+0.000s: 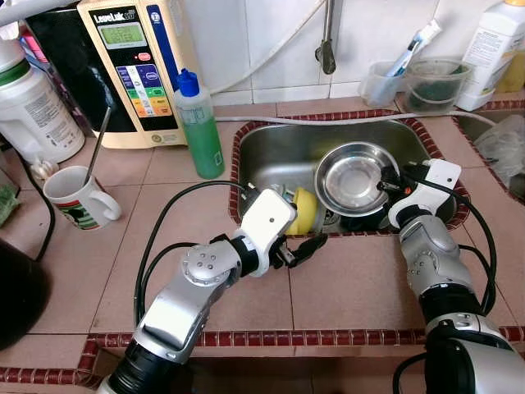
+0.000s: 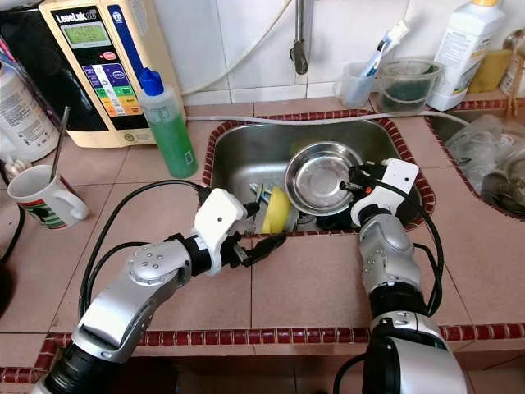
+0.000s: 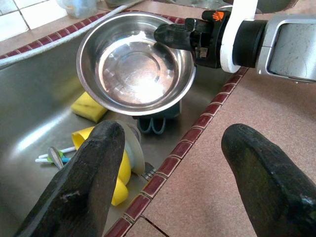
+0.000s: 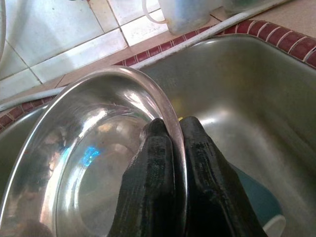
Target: Kitchen organization
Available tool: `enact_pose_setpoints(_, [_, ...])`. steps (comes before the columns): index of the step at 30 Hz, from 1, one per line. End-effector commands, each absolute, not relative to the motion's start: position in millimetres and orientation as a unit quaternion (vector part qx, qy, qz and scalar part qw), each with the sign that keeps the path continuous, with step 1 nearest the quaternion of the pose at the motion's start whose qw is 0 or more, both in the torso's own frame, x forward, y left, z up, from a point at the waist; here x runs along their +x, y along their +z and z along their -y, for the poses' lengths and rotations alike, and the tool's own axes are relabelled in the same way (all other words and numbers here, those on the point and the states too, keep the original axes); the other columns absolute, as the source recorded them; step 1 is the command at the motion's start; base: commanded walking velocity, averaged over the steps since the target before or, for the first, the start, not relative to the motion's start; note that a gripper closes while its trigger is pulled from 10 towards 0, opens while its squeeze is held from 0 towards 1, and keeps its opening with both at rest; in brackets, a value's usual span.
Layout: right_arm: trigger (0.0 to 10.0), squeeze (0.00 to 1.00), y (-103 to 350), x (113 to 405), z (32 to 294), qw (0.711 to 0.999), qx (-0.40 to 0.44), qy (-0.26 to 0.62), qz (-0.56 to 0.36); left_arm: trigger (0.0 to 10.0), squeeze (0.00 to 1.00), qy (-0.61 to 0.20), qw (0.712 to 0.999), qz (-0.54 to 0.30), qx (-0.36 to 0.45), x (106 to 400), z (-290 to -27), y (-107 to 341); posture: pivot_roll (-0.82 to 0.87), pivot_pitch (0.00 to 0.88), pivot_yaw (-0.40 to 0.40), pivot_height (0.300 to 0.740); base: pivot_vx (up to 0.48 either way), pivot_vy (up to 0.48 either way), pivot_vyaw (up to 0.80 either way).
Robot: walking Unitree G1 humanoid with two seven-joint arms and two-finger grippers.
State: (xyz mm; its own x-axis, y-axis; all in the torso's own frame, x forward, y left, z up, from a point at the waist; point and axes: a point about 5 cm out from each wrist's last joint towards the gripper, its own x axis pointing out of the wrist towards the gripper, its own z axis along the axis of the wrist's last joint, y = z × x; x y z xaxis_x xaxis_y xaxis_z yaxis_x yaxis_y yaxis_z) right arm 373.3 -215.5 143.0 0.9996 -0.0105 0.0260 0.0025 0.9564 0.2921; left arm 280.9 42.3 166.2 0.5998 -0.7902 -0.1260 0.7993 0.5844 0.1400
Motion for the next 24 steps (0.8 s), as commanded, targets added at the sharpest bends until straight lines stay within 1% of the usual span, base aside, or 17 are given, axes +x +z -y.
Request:
enact_pose_setpoints(1, [10.0,0.0,147.4,375.6,214.5,0.989,0.146,-0.002,0.016,10.0,0.0,-0.438,0.893,-0.017,0.099,282.2,-45.3,171.7,-0.06,0.138,0.121,0.74,0.0,0.0,0.0])
enact_pose_setpoints(3, [10.0,0.0,147.6,376.3,214.5,0.989,0.146,-0.004,0.013,10.0,0.0,-0.434,0.895,-0.021,0.1,282.3,-45.6,172.3,-0.06,0.14,0.122,0.74,0.0,0.0,0.0])
enact_pose_setpoints(4, [10.0,1.0,147.6,377.3,214.5,0.986,0.168,-0.007,0.013,10.0,0.0,-0.426,0.899,-0.017,0.102,284.3,-46.7,174.6,-0.04,0.111,0.118,0.74,0.0,0.0,0.0])
enact_pose_setpoints(5, [10.0,1.0,147.7,378.5,214.3,0.981,0.194,-0.01,0.014,10.0,0.0,-0.417,0.903,-0.01,0.105,286.9,-48.0,177.4,-0.04,0.112,0.118,0.74,0.0,0.0,0.0])
enact_pose_setpoints(6, [10.0,1.0,147.8,378.7,214.4,0.98,0.199,-0.01,0.014,10.0,0.0,-0.416,0.903,-0.008,0.105,287.4,-48.2,177.9,-0.04,0.113,0.117,0.74,0.0,0.0,0.0])
enact_pose_setpoints(24, [10.0,1.0,149.9,379.7,213.8,0.979,0.203,-0.004,0.021,10.0,0.0,-0.409,0.907,-0.001,0.105,288.0,-50.3,179.2,-0.04,0.107,0.117,0.74,0.0,0.0,0.0])
